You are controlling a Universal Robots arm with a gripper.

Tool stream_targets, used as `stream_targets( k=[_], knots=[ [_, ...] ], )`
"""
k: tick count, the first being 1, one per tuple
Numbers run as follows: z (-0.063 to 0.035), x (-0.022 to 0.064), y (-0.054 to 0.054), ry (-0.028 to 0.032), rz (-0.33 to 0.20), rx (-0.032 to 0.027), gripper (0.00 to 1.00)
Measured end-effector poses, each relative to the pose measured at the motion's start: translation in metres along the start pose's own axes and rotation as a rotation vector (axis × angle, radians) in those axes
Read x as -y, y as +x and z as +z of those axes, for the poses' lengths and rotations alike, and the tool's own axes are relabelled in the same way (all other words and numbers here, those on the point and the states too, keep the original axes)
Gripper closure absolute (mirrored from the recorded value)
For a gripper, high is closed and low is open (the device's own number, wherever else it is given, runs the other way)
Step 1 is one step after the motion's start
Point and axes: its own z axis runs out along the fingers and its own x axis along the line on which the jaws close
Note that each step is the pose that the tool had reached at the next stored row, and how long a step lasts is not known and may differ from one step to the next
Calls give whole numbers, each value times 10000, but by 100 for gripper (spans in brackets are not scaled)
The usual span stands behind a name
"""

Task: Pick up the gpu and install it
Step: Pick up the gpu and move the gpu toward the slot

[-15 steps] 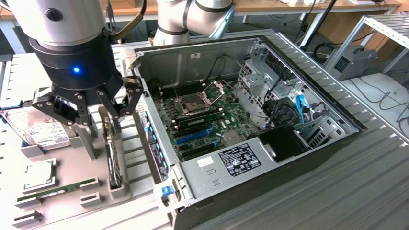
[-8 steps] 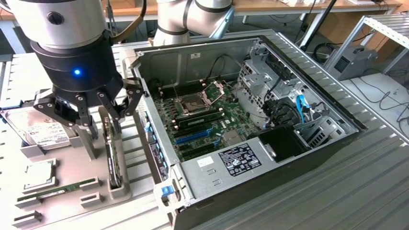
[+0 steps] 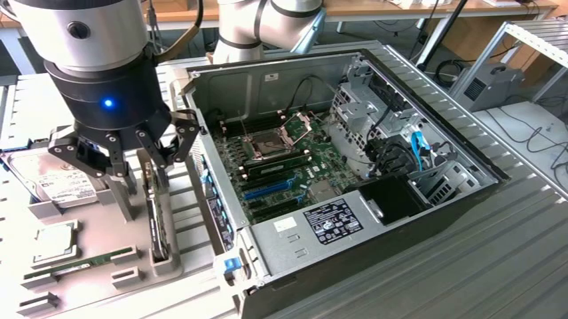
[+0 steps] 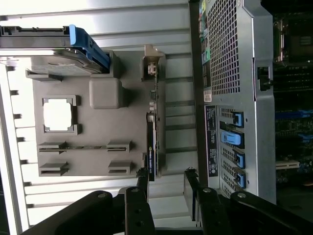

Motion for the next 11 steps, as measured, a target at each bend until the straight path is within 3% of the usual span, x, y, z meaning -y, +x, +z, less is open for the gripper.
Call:
stream_targets(
  k=[11],
  knots=[
    [41,-1,2,0,0,0,58]
  ],
)
